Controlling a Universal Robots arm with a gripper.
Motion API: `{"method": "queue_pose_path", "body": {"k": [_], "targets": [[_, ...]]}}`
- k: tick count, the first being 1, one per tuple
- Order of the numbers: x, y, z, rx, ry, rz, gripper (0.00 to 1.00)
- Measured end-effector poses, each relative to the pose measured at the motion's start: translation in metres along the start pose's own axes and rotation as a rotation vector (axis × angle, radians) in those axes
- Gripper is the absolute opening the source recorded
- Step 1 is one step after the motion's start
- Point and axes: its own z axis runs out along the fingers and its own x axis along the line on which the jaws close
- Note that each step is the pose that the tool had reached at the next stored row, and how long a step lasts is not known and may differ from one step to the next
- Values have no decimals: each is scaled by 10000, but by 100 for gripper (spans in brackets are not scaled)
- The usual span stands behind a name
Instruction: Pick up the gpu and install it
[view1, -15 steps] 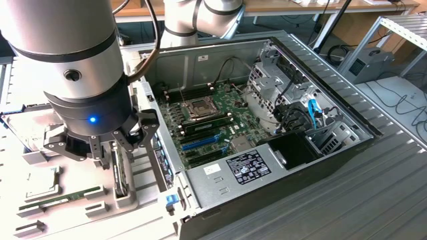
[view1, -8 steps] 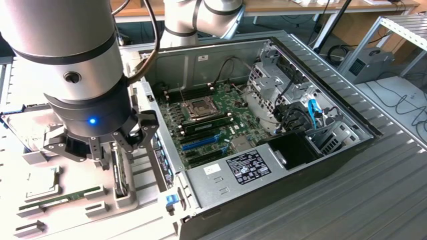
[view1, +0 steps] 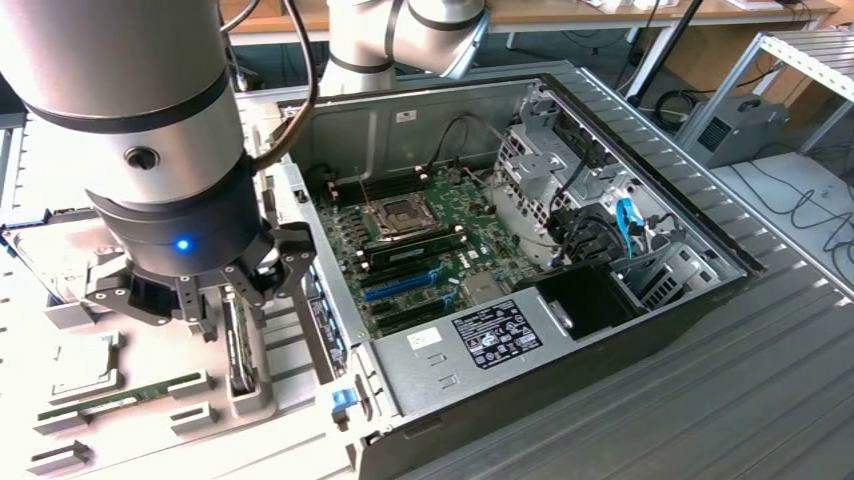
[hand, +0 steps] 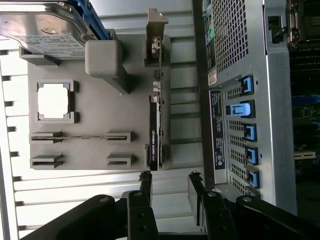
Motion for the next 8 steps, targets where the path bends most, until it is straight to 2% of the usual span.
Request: {"method": "queue_pose_path", "body": {"k": [8], "targets": [[6,11,22,0,1,2,42]]}}
